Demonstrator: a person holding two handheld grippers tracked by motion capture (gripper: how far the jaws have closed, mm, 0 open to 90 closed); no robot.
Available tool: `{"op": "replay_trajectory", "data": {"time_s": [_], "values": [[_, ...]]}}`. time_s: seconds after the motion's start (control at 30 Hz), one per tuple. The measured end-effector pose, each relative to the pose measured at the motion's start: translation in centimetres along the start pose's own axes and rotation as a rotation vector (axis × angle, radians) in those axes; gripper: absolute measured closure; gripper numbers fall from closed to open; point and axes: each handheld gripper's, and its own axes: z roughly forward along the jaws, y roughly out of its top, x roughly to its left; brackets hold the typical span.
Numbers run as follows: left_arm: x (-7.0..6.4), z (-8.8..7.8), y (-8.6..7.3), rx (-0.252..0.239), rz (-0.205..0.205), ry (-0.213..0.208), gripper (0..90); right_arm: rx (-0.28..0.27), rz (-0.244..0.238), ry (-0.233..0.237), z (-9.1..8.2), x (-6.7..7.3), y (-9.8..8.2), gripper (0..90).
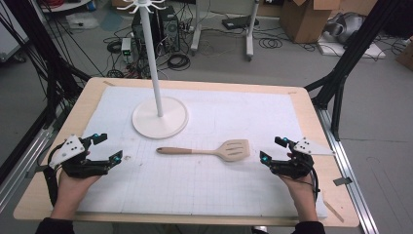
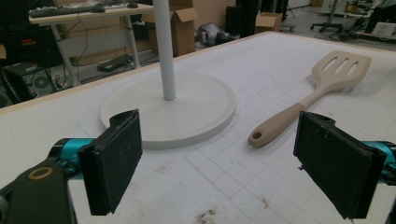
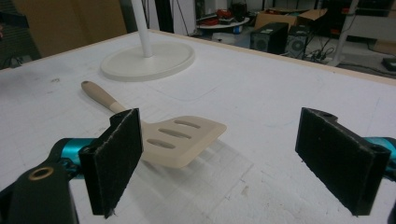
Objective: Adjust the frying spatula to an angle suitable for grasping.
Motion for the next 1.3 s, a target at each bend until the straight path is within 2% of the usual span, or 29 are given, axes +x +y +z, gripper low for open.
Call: {"op": "replay_trajectory", "data": {"time_s": [0.2, 0.47, 1.1, 1.3], "values": [[-0.1, 0.1, -0.1, 0.001, 0.003, -0.014, 16.0, -0.011, -0.005, 0.013, -0.2, 0.0, 0.1, 13.4], [0.3, -0.4, 0.0, -0.017, -0.003, -0.005, 16.0, -0.011, -0.012, 0.016, -0.1, 0.0, 0.2, 12.7], [0.3, -0.7, 0.0, -0.008, 0.0, -0.007, 16.0, -0.016, -0.033, 0.05, 0.4, 0.2, 1.0, 11.9], [0.2, -0.6, 0.0, -0.008, -0.004, -0.019, 16.0, -0.031, -0.041, 0.105, 1.1, 0.5, 1.7, 13.1]]}}
